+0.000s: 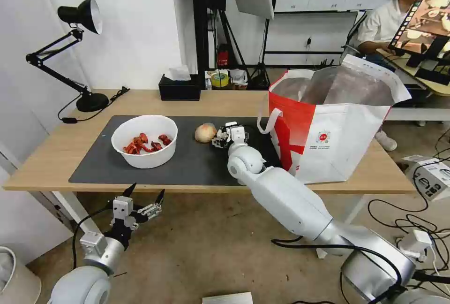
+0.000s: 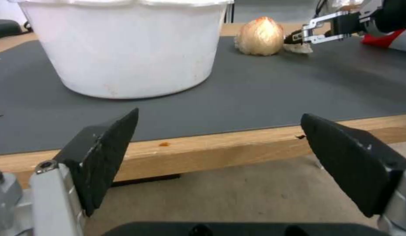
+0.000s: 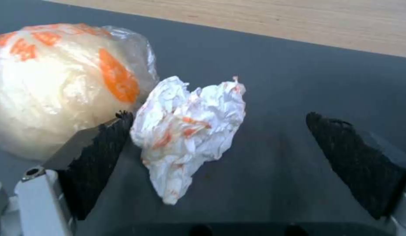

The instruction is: Pick up the trash from the table and place it into the takeout bag.

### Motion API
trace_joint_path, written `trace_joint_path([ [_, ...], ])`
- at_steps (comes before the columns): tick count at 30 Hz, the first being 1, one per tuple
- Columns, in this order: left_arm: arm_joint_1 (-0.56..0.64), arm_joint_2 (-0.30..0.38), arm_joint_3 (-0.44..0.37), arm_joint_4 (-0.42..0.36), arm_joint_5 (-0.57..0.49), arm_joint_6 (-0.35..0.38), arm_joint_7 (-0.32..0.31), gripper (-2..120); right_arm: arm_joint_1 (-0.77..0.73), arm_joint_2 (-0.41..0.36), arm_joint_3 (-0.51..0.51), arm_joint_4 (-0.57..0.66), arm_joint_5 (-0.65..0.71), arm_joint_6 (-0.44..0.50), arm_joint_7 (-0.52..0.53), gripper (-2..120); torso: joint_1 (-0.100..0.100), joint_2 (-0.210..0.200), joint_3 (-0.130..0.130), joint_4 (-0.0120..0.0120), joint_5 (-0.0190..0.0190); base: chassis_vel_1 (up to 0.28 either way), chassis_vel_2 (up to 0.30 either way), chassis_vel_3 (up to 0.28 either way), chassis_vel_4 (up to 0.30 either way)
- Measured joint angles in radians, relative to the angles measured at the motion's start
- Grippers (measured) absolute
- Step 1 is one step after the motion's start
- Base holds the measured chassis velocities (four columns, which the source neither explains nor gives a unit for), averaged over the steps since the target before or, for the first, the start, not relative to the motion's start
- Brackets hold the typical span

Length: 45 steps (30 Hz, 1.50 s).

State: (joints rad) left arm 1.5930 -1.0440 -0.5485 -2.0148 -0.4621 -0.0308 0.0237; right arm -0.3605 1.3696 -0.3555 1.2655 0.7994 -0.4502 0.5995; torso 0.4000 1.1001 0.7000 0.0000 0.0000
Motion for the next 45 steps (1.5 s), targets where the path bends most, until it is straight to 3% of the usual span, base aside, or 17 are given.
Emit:
trace_joint_path([
  [11, 0.001, -0.001, -0.001, -0.001, 0.0, -0.001, 0.0, 100, 0.018, 0.024, 0.0, -0.041, 0.004, -0.007, 0.0, 99, 0.0, 0.0, 0.0, 0.0, 0.0, 0.0, 0.0, 0.0, 0.0],
  [15, 0.001, -0.004, -0.001, -0.001, 0.0, -0.003, -0.001, 100, 0.019, 0.027, 0.001, -0.044, 0.005, -0.008, 0.008, 92, 0.0, 0.0, 0.0, 0.0001, 0.0, 0.0, 0.0, 0.0, 0.0],
  [19, 0.0, -0.006, 0.001, 0.0, 0.0, -0.004, -0.001, 100, 0.009, 0.024, 0.002, -0.035, 0.006, -0.01, 0.023, 73, 0.0, 0.0, 0.0, 0.0001, 0.0, 0.0, 0.0, 0.0, 0.0],
  [24, 0.0, -0.006, 0.003, 0.001, 0.0, -0.004, -0.001, 100, -0.002, 0.018, 0.002, -0.026, 0.006, -0.01, 0.027, 59, 0.0, 0.0, 0.0, 0.0, 0.0, 0.0, 0.0, 0.0, 0.0],
  [38, 0.003, -0.014, 0.0, 0.001, -0.001, -0.012, -0.001, 100, -0.003, 0.027, 0.005, -0.027, 0.014, -0.007, 0.033, 6, 0.0, 0.0, 0.0, 0.0, 0.0, 0.0, 0.0, 0.0, 0.0],
  [45, 0.008, -0.016, -0.003, 0.002, -0.001, -0.02, -0.002, 100, -0.002, 0.031, 0.005, -0.027, 0.012, -0.001, 0.032, 0, 0.0, 0.0, 0.0, 0.0001, 0.0, 0.0, 0.0, 0.0, 0.0],
])
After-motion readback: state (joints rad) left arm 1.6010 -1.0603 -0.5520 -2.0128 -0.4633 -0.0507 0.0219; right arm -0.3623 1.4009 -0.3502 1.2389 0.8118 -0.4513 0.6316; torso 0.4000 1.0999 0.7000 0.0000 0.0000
